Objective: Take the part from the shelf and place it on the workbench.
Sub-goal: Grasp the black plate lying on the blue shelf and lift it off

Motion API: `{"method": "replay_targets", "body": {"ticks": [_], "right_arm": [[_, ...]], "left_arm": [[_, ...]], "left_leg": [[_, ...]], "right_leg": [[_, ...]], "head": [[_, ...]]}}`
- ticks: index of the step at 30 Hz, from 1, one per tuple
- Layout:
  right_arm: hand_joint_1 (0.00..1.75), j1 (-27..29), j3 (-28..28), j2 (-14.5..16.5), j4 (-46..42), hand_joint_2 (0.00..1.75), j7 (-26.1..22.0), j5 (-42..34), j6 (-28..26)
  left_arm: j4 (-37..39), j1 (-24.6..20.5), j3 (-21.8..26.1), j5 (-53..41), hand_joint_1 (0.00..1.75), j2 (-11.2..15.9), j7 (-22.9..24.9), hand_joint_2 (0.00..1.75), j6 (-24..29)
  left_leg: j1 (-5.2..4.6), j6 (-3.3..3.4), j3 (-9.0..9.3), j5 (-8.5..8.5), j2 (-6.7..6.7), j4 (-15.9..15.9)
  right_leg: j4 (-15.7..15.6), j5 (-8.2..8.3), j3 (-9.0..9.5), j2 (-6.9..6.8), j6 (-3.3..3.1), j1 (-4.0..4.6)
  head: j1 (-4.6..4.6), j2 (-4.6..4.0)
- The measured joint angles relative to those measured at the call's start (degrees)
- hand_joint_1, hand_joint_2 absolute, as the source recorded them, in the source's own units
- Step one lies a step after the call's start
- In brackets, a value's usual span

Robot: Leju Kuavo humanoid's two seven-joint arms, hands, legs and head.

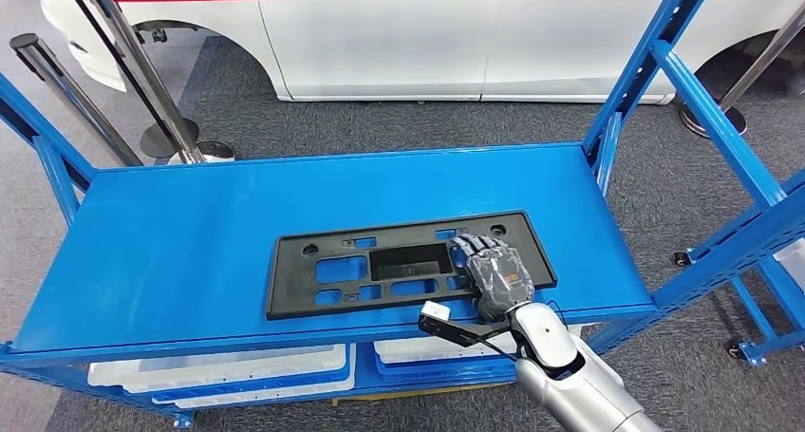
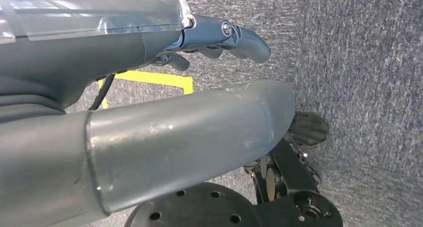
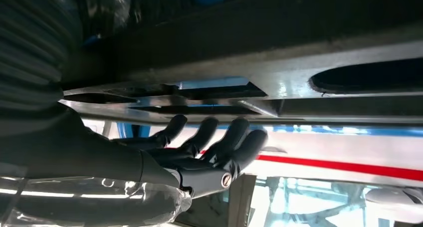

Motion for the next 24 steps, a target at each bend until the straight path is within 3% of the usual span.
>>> {"method": "replay_targets", "body": {"ticks": [6,10,24], "right_arm": [[1.75,0.2,-0.7,0.3,0.1,1.75,0.0,0.0,0.7],[1.75,0.9,-1.2,0.5,0.2,1.75,-0.2,-0.2,1.2],[1.75,1.0,-1.7,0.8,0.1,1.75,-1.5,-0.8,1.4]], "left_arm": [[0.0,0.0,0.2,1.2,0.0,0.0,-0.1,0.0,-1.6],[0.0,0.1,0.6,2.4,0.0,0.0,-1.0,1.75,-3.8],[0.0,0.2,2.0,3.8,0.0,0.0,-2.8,1.75,-6.9]], "left_leg": [[0.0,0.0,0.04,0.0,-0.01,0.0],[0.0,0.0,0.01,0.0,0.0,0.0],[0.0,0.0,0.03,0.0,0.01,0.0]], "right_leg": [[0.0,0.0,0.05,0.0,0.0,0.0],[0.0,0.0,0.02,0.01,0.0,0.0],[0.0,0.0,0.04,0.01,0.0,0.0]], "head": [[0.0,0.0],[0.0,-0.01],[0.0,-0.01]]}}
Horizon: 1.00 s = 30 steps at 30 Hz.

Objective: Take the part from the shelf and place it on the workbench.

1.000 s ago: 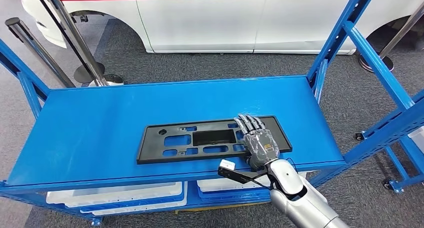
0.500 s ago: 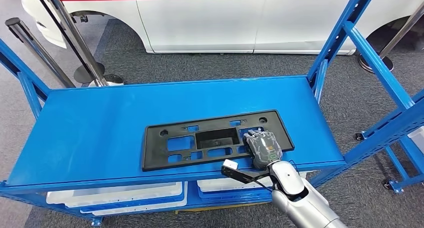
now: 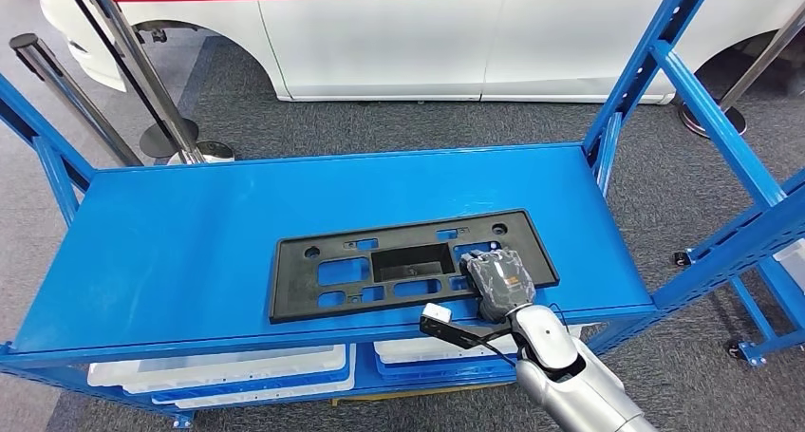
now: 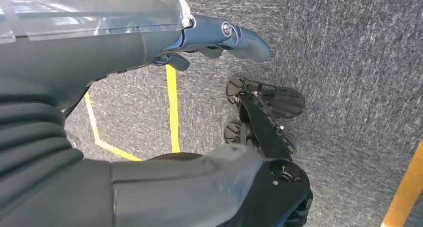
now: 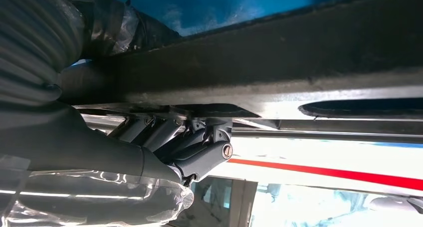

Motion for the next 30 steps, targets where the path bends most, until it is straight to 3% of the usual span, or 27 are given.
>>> {"method": "replay_targets", "body": {"ticks": [6,14,19,22,24,26,28,29,30], "right_arm": [[1.75,0.1,-0.3,0.2,-0.1,1.75,-0.5,0.0,-0.4],[1.75,2.6,-1.1,0.2,-3.0,1.75,-1.4,5.9,-8.9],[1.75,3.8,-1.2,0.2,-5.9,1.75,-2.5,8.2,-10.6],[1.75,4.1,-1.2,0.0,-7.7,1.75,-2.9,8.5,-11.0],[1.75,4.3,-1.2,-0.2,-9.0,1.75,-3.2,8.4,-11.1],[1.75,4.4,-1.2,-0.6,-10.3,1.75,-3.7,8.0,-11.2],[1.75,4.7,-1.2,-0.9,-11.5,1.75,-4.3,7.3,-11.1],[1.75,4.9,-1.2,-1.1,-12.2,1.75,-4.5,6.9,-11.0],[1.75,5.1,-1.2,-1.3,-12.7,1.75,-4.6,6.4,-10.7]], "left_arm": [[0.0,0.0,0.3,0.2,0.0,0.0,0.7,1.75,0.2],[0.0,0.1,0.9,-0.1,0.0,0.0,0.3,1.75,0.7],[0.0,0.1,0.9,-0.6,0.0,0.0,0.5,1.75,0.8],[0.0,0.1,0.9,-0.7,0.0,0.0,0.6,1.75,0.8],[0.0,0.1,0.9,-0.8,0.0,0.1,0.6,1.75,0.9],[0.0,0.1,0.9,-0.9,0.0,0.1,0.6,1.75,1.1],[0.0,0.1,0.9,-0.9,0.0,0.1,0.7,1.75,1.2],[0.0,0.1,0.9,-0.9,0.0,0.1,0.7,1.75,1.3],[0.0,0.1,0.9,-0.9,0.0,0.1,0.7,1.75,1.4]], "left_leg": [[0.0,0.0,0.0,0.0,0.0,0.0],[-0.05,0.01,-0.09,-0.01,-0.01,0.1],[-0.21,0.06,-0.21,-0.04,-0.02,0.3],[-0.42,0.29,-0.31,0.1,-0.01,0.4],[-0.1,0.78,-0.23,0.68,0.12,-0.2],[0.28,1.32,-0.35,1.25,0.36,-0.7],[0.28,1.55,-0.82,1.46,0.55,-0.6],[0.27,1.57,-1.05,1.48,0.61,-0.5],[0.27,1.57,-1.22,1.49,0.62,-0.3]], "right_leg": [[0.0,0.0,0.0,0.0,0.0,0.0],[-0.1,0.02,-0.09,-0.01,0.02,-0.07],[-0.1,0.08,-0.13,-0.04,0.11,-0.33],[-0.2,0.35,-0.17,-0.02,0.43,-0.49],[0.1,0.04,-0.3,-0.02,0.75,-0.44],[3.5,-2.53,-1.82,-0.14,0.86,-0.36],[10.9,-6.36,-5.24,-0.25,0.96,-0.43],[14.3,-7.44,-6.85,-0.26,1.04,-0.49],[16.0,-7.31,-7.68,-0.27,1.1,-0.54]], "head": [[0.0,0.01],[0.0,0.01],[0.0,0.0],[-0.01,0.0],[-0.01,-0.01],[0.02,-0.01],[0.02,0.01],[0.01,0.01],[0.01,0.01]]}}
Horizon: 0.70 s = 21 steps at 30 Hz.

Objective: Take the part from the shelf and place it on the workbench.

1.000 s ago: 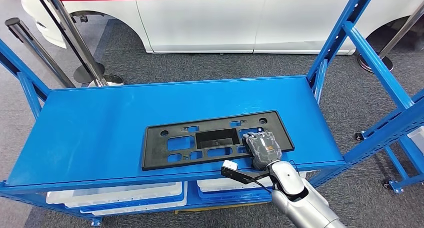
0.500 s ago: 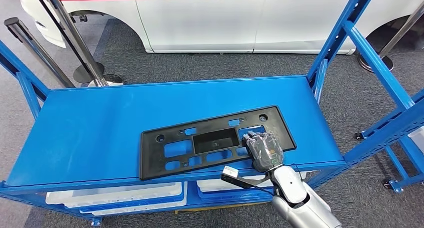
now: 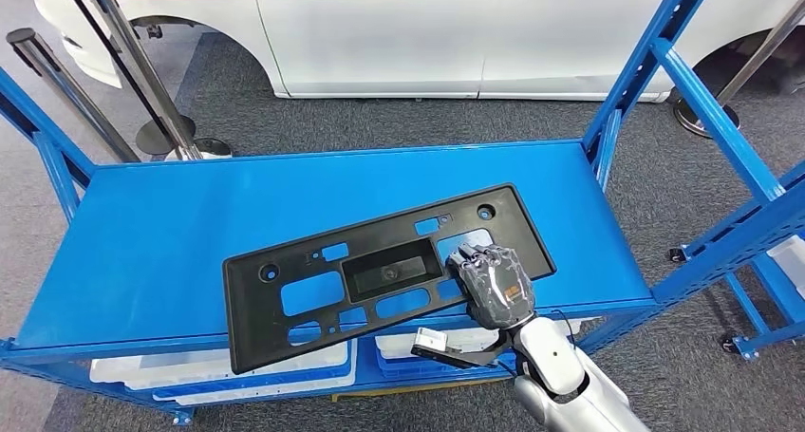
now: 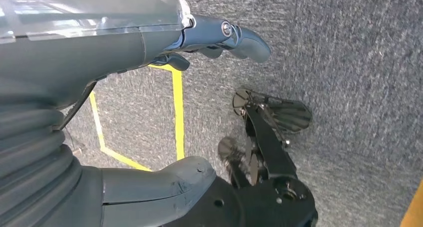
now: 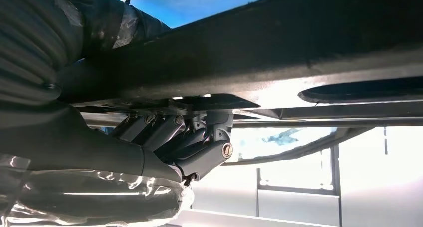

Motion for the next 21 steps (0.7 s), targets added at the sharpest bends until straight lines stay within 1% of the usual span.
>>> {"method": "replay_targets", "body": {"ticks": [1,2,3,4,5,6,7,8,9,10,11,12,13,14,15,16,17,18,19,20,21], "right_arm": [[1.75,0.2,0.0,-0.2,-0.6,1.75,-0.1,-0.5,0.5],[1.75,0.2,0.0,-0.4,-1.1,1.75,-0.3,-1.1,1.0],[1.75,0.3,0.0,-0.6,-1.6,1.75,-0.4,-1.6,1.5],[1.75,0.2,0.0,-0.8,-2.1,1.75,-0.6,-2.1,1.8],[1.75,0.3,0.0,-1.0,-2.6,1.75,-0.8,-2.3,2.0],[1.75,0.3,0.0,-1.2,-3.0,1.75,-0.9,-2.5,2.1],[1.75,0.3,0.0,-1.4,-3.4,1.75,-1.0,-2.7,2.1],[1.75,0.3,0.0,-1.5,-3.8,1.75,-1.1,-2.8,2.2],[1.75,0.3,0.0,-1.6,-4.0,1.75,-1.2,-3.1,2.2],[1.75,0.3,0.0,-1.7,-4.3,1.75,-1.2,-3.5,2.2],[1.75,0.3,0.0,-1.8,-4.5,1.75,-1.3,-4.0,2.3],[1.75,0.4,0.0,-2.0,-4.6,1.75,-1.5,-4.5,2.4],[1.75,0.4,0.0,-2.1,-4.8,1.75,-1.6,-4.9,2.5],[1.75,0.4,0.0,-2.2,-4.9,1.75,-1.7,-5.3,2.6],[1.75,0.5,0.0,-2.3,-4.9,1.75,-1.8,-5.4,2.6],[1.75,0.6,0.0,-2.4,-5.0,1.75,-1.8,-5.5,2.6],[1.75,0.7,0.0,-2.5,-5.0,1.75,-1.8,-5.6,2.6],[1.75,0.7,0.0,-2.6,-5.1,1.75,-1.8,-5.6,2.6],[1.75,0.7,0.0,-2.6,-5.2,1.75,-1.9,-5.8,2.6],[1.75,0.7,0.0,-2.7,-5.4,1.75,-2.0,-6.0,2.7],[1.75,0.7,-0.1,-2.8,-5.6,1.75,-2.1,-6.4,2.8]], "left_arm": [[0.0,0.0,0.0,0.0,0.0,0.0,0.0,1.75,0.1],[0.0,0.0,0.0,-0.1,0.0,0.0,0.0,1.75,0.1],[0.0,0.0,0.0,-0.1,0.0,0.0,0.0,1.75,0.2],[0.0,0.0,0.0,-0.2,0.0,0.0,0.0,1.75,0.2],[0.0,-0.1,0.0,-0.2,0.0,0.0,0.0,1.75,0.2],[0.0,-0.1,0.0,-0.3,0.0,0.0,0.0,1.75,0.2],[0.0,-0.1,0.0,-0.3,0.0,0.0,0.0,1.75,0.2],[0.0,-0.1,0.0,-0.3,0.0,0.0,0.0,1.75,0.2],[0.0,0.0,0.0,-0.4,0.0,0.0,0.0,1.75,0.2],[0.0,0.0,0.0,-0.5,0.0,0.0,0.0,1.75,0.2],[0.0,0.0,0.0,-0.5,0.0,0.0,0.0,1.75,0.2],[0.0,-0.1,0.0,-0.6,0.0,0.0,0.0,1.75,0.2],[0.0,-0.1,0.0,-0.6,0.0,0.0,-0.1,1.75,0.2],[0.0,-0.1,0.0,-0.6,0.0,0.0,-0.1,1.75,0.2],[0.0,-0.1,0.0,-0.7,0.0,0.0,-0.1,1.75,0.2],[0.0,-0.1,0.0,-0.7,0.0,0.0,-0.1,1.75,0.2],[0.0,-0.1,0.0,-0.7,0.0,0.0,-0.1,1.75,0.2],[0.0,-0.1,0.0,-0.7,0.0,0.0,-0.1,1.75,0.2],[0.0,-0.1,0.0,-0.7,0.0,0.1,-0.2,1.75,0.2],[0.0,-0.2,0.0,-0.7,0.0,0.1,-0.2,1.75,0.2],[0.0,-0.2,0.0,-0.7,0.0,0.1,-0.3,1.75,0.2]], "left_leg": [[0.03,-0.06,-0.13,-0.03,-0.02,0.2],[0.06,-0.17,-0.2,-0.11,-0.05,0.5],[0.1,-0.35,-0.31,-0.24,-0.09,0.8],[0.06,-0.61,-0.48,-0.35,-0.15,1.1],[0.02,-0.95,-0.69,-0.35,-0.21,1.3],[-0.02,-1.31,-0.93,-0.26,-0.25,1.4],[-0.06,-1.68,-1.14,-0.07,-0.3,1.5],[-0.12,-2.05,-1.33,0.14,-0.33,1.5],[-0.13,-2.35,-1.64,-0.15,-0.34,1.8],[-0.09,-2.64,-2.14,-1.07,-0.33,2.6],[-0.02,-2.92,-2.95,-2.73,-0.31,4.5],[0.2,-3.19,-4.1,-5.06,-0.29,7.5],[0.35,-3.45,-5.36,-7.32,-0.28,11.2],[0.45,-3.68,-6.45,-9.01,-0.28,14.7],[0.51,-3.83,-6.92,-9.7,-0.27,16.9],[0.55,-3.9,-6.43,-9.18,-0.27,17.1],[0.59,-3.9,-4.87,-7.66,-0.26,15.1],[0.63,-3.81,-2.42,-5.74,-0.26,11.3],[0.62,-3.66,0.24,-4.47,-0.28,6.8],[0.53,-3.46,2.32,-3.62,-0.34,3.2],[0.42,-3.26,3.5,-3.33,-0.4,0.9]], "right_leg": [[-0.4,1.33,0.17,-0.02,0.0,-0.05],[-3.0,3.5,1.33,-0.03,-0.07,-0.09],[-6.7,5.55,2.99,-0.04,-0.23,-0.1],[-10.1,7.06,4.51,-0.02,-0.45,0.05],[-12.5,7.87,5.5,0.0,-0.71,0.21],[-13.7,8.0,5.89,0.01,-0.94,0.39],[-13.9,7.97,5.84,0.02,-1.15,0.55],[-14.1,8.04,5.65,0.0,-1.42,0.44],[-14.5,8.22,5.48,-0.09,-1.81,0.3],[-14.8,8.5,5.22,-0.2,-2.34,0.13],[-15.0,8.91,4.84,-0.3,-2.81,-0.02],[-15.1,9.33,4.38,-0.4,-3.17,-0.02],[-15.0,9.67,3.84,-0.44,-3.35,0.03],[-14.9,9.98,3.29,-0.49,-3.36,0.09],[-14.8,10.28,2.78,-0.55,-3.34,0.13],[-14.6,10.57,2.3,-0.6,-3.29,0.14],[-14.5,10.86,1.88,-0.64,-3.18,0.14],[-14.4,11.16,1.5,-0.64,-3.05,0.14],[-14.3,11.47,1.17,-0.64,-2.81,0.19],[-14.3,11.85,0.93,-0.63,-2.51,0.23],[-14.3,12.28,0.79,-0.64,-2.18,0.26]], "head": [[0.01,0.0],[0.01,0.0],[0.01,0.0],[0.01,0.0],[0.0,0.0],[0.0,0.0],[-0.01,0.0],[-0.02,0.0],[-0.02,0.0],[-0.04,0.0],[-0.05,0.0],[-0.06,0.0],[-0.06,0.0],[-0.06,0.0],[-0.06,0.0],[-0.06,0.0],[-0.07,0.0],[-0.07,0.0],[-0.07,0.0],[-0.07,0.0],[-0.07,0.0]]}}
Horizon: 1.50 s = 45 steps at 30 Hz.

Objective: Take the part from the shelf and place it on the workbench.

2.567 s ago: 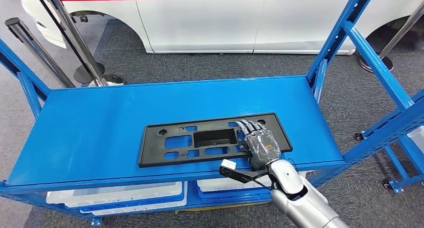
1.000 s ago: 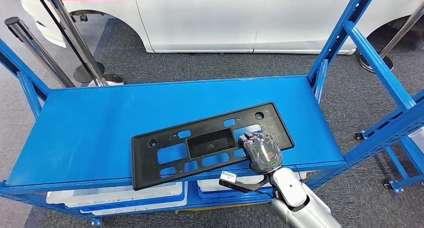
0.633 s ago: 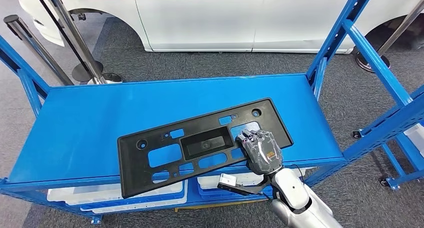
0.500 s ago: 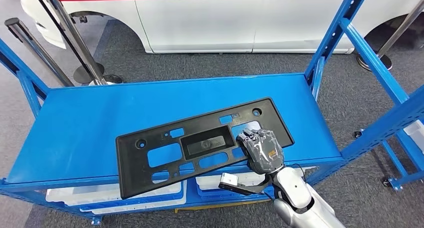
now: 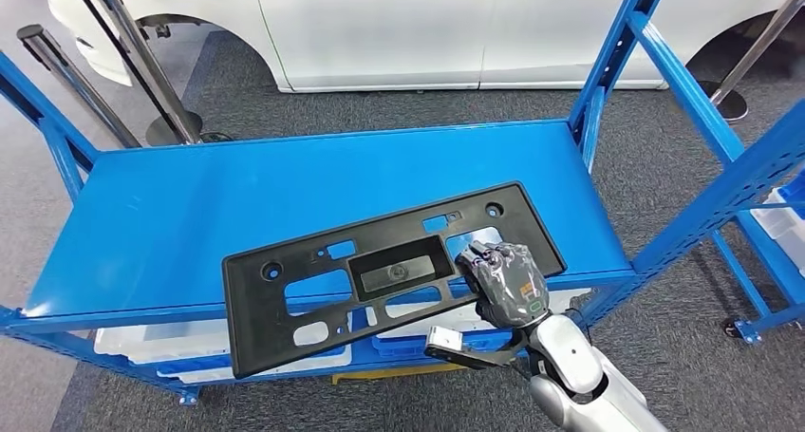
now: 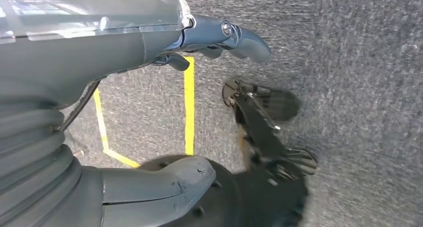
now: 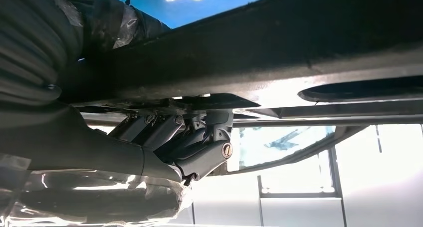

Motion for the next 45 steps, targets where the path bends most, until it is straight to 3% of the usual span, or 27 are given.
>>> {"method": "replay_targets", "body": {"ticks": [3,4,6,8,9,11,13,15,16,19,21,23,24,25,26,28,30,32,34,36,38,39,40,41,42,43,45], "right_arm": [[1.75,0.1,-0.1,-0.3,-0.4,1.75,-0.2,-0.9,0.3],[1.75,0.1,-0.2,-0.4,-0.5,1.75,-0.3,-1.0,0.4],[1.75,0.3,-0.4,-0.7,-0.7,1.75,-0.3,-1.2,0.5],[1.75,0.7,-0.7,-0.9,-0.8,1.75,-0.4,-1.3,0.5],[1.75,0.9,-0.8,-1.0,-0.8,1.75,-0.4,-1.4,0.5],[1.75,1.3,-1.1,-1.1,-0.8,1.75,-0.6,-1.7,0.5],[1.75,1.4,-1.4,-1.3,-1.0,1.75,-0.7,-2.0,0.6],[1.75,1.4,-1.7,-1.4,-1.5,1.75,-0.8,-2.1,0.6],[1.75,1.4,-1.9,-1.5,-1.7,1.75,-0.8,-2.2,0.7],[1.75,1.3,-2.4,-1.6,-1.9,1.75,-1.0,-2.4,0.8],[1.75,1.3,-2.4,-1.6,-1.9,1.75,-1.1,-2.4,0.9],[1.75,1.4,-2.5,-1.6,-2.0,1.75,-1.1,-2.5,1.0],[1.75,1.5,-2.5,-1.6,-2.0,1.75,-1.1,-2.5,1.0],[1.75,1.5,-2.5,-1.6,-2.0,1.75,-1.1,-2.7,1.2],[1.75,1.6,-2.5,-1.6,-2.0,1.75,-1.1,-2.9,1.4],[1.75,2.0,-2.5,-1.6,-2.0,1.75,-1.2,-3.5,1.9],[1.75,2.4,-2.6,-1.6,-1.9,1.75,-1.4,-3.9,1.9],[1.75,2.7,-2.8,-1.6,-1.8,1.75,-1.7,-4.0,1.7],[1.75,2.8,-3.0,-1.6,-1.6,1.75,-1.8,-4.1,1.7],[1.75,3.1,-3.3,-1.6,-1.5,1.75,-1.8,-4.4,1.8],[1.75,3.2,-3.7,-1.6,-1.4,1.75,-1.8,-4.7,1.9],[1.75,3.3,-3.9,-1.6,-1.4,1.75,-1.9,-4.8,2.1],[1.75,3.5,-4.0,-1.6,-1.3,1.75,-1.8,-5.0,2.2],[1.75,3.6,-4.2,-1.6,-1.2,1.75,-1.8,-5.2,2.4],[1.75,3.6,-4.3,-1.6,-1.2,1.75,-1.8,-5.3,2.6],[1.75,3.7,-4.4,-1.6,-1.1,1.75,-1.7,-5.4,2.8],[1.75,3.6,-4.6,-1.6,-1.1,1.75,-1.7,-5.5,3.0]], "left_arm": [[0.0,0.0,0.0,0.0,0.0,0.1,-0.2,1.75,0.0],[0.0,0.0,0.0,0.0,0.0,0.1,-0.2,1.75,0.0],[0.0,-0.2,0.0,0.0,0.0,0.1,-0.2,1.75,0.1],[0.0,-0.2,0.0,0.0,0.0,0.1,-0.3,1.75,0.1],[0.0,-0.1,0.0,0.0,0.0,0.1,-0.3,1.75,0.1],[0.0,-0.1,0.0,0.0,0.0,0.1,-0.3,1.75,0.1],[-0.1,-0.1,0.0,0.1,0.0,0.1,-0.3,1.75,0.1],[-0.1,-0.2,0.0,0.2,0.0,-0.1,-0.4,1.75,0.2],[-0.1,-0.2,0.0,0.2,0.0,-0.1,-0.4,1.75,0.2],[-0.1,-0.1,0.0,0.3,0.0,-0.1,-0.4,1.75,0.2],[-0.2,-0.2,0.0,0.3,0.0,-0.2,-0.4,1.75,0.2],[-0.2,-0.2,0.0,0.3,0.0,-0.2,-0.3,1.75,0.3],[-0.2,-0.2,0.0,0.3,0.0,-0.2,-0.3,1.75,0.3],[-0.2,-0.2,0.0,0.3,0.0,-0.2,-0.2,1.75,0.5],[-0.2,-0.1,0.0,0.3,0.0,-0.2,0.1,1.75,0.8],[-0.2,-0.1,0.0,0.3,0.0,-0.1,0.7,1.75,1.3],[-0.2,-0.1,0.0,0.3,0.0,0.0,1.1,1.75,1.5],[-0.2,0.2,0.0,0.3,0.0,0.1,1.0,1.75,1.3],[-0.2,0.5,0.0,0.2,0.0,0.2,0.8,1.75,1.0],[-0.2,0.5,0.0,0.2,0.0,0.3,0.6,1.75,0.8],[-0.2,0.6,0.0,0.4,0.0,0.3,0.3,1.75,0.5],[-0.2,0.6,0.0,0.6,0.0,0.3,0.1,1.75,0.2],[-0.2,0.8,0.0,0.8,0.0,0.3,-0.2,1.75,-0.1],[-0.2,0.9,0.0,0.9,0.0,0.3,-0.4,1.75,-0.3],[-0.2,1.0,0.0,1.1,0.0,0.3,-0.5,1.75,-0.5],[-0.2,1.1,0.1,1.1,0.0,0.3,-0.5,1.75,-0.6],[-0.2,1.2,0.1,1.3,0.0,0.3,-0.5,1.75,-0.8]], "left_leg": [[-0.07,0.81,-0.36,0.95,0.07,-1.3],[0.07,1.22,-0.75,1.59,0.2,-1.6],[0.33,2.04,-1.96,3.12,0.55,-2.1],[0.15,2.43,-3.64,4.33,0.69,-1.9],[0.05,2.46,-4.49,4.8,0.72,-1.6],[-0.15,2.43,-6.25,5.58,0.74,-0.9],[-0.27,2.25,-7.74,6.21,0.7,-0.2],[-0.34,1.87,-8.43,6.84,0.62,0.3],[-0.32,1.59,-8.45,7.14,0.59,0.3],[-0.25,0.61,-8.86,7.42,0.4,0.6],[-0.14,0.04,-10.25,3.61,0.26,3.5],[0.14,-0.42,-11.7,-2.3,0.25,9.6],[0.25,-0.61,-12.05,-3.97,0.25,12.8],[0.32,-0.75,-11.86,-4.19,0.26,14.9],[0.37,-0.83,-10.94,-3.13,0.26,15.5],[0.41,-0.74,-6.42,0.22,0.25,11.1],[0.23,-0.34,-0.37,0.33,0.19,2.7],[-0.11,0.16,2.24,-0.79,0.1,-2.1],[-0.1,0.92,1.57,0.14,0.24,-2.7],[0.09,2.0,0.42,1.49,0.57,-3.1],[0.04,2.73,-1.07,2.68,0.78,-3.1],[-0.04,2.87,-1.89,3.24,0.97,-3.1],[-0.12,2.94,-2.66,3.83,1.19,-2.9],[-0.18,2.93,-3.49,4.33,1.52,-2.7],[-0.21,2.87,-4.24,4.71,1.88,-2.5],[-0.25,2.75,-4.84,4.96,2.18,-2.1],[-0.45,2.36,-5.61,5.27,2.88,-1.5]], "right_leg": [[-0.5,1.31,-0.23,0.08,1.06,0.0],[-0.3,0.76,-0.54,0.15,1.34,0.03],[3.2,-3.49,-1.97,0.27,1.7,0.04],[10.2,-8.71,-3.73,0.29,1.91,0.06],[13.1,-9.75,-4.07,0.29,1.95,0.08],[13.7,-8.42,-2.27,0.29,1.79,0.13],[7.0,-6.19,3.04,0.31,1.17,0.32],[0.2,-6.13,7.65,0.35,0.54,0.71],[-1.5,-6.51,8.68,0.36,0.33,0.94],[-2.4,-5.21,8.14,0.07,-0.57,0.94],[-2.7,-3.66,6.62,-0.25,-1.56,0.57],[-2.5,-2.24,4.66,-0.32,-1.93,0.58],[-2.4,-1.58,3.63,-0.33,-1.87,0.6],[-2.2,-0.95,2.59,-0.35,-1.8,0.6],[-1.9,-0.35,1.55,-0.39,-1.67,0.59],[-1.4,0.76,-0.28,-0.47,-1.32,0.53],[-1.0,1.77,-1.47,-0.53,-0.78,0.62],[-1.1,2.99,-1.86,-0.6,-0.15,0.63],[-1.5,3.81,-2.03,-0.47,0.54,0.52],[0.4,0.82,-2.87,-0.15,1.12,0.38],[6.5,-4.93,-4.51,0.01,1.49,0.22],[10.3,-6.67,-5.3,0.02,1.65,0.21],[13.4,-7.0,-5.72,0.02,1.76,0.2],[14.9,-6.01,-5.37,0.01,1.8,0.19],[14.2,-4.28,-3.93,-0.08,1.75,0.2],[11.4,-2.83,-1.42,-0.47,1.58,0.24],[2.9,-3.12,4.67,-2.53,0.9,0.71]], "head": [[0.02,-0.01],[0.06,-0.01],[0.13,0.0],[0.16,0.0],[0.16,0.0],[0.16,0.0],[0.15,0.0],[0.13,0.0],[0.12,0.0],[0.13,0.0],[0.08,-0.01],[0.05,-0.01],[0.05,0.0],[0.05,0.0],[0.04,0.0],[0.04,0.0],[0.05,0.0],[0.06,0.0],[0.07,0.0],[0.12,0.0],[0.14,0.0],[0.13,0.0],[0.14,0.0],[0.13,-0.01],[0.13,-0.01],[0.14,-0.01],[0.12,0.0]]}}
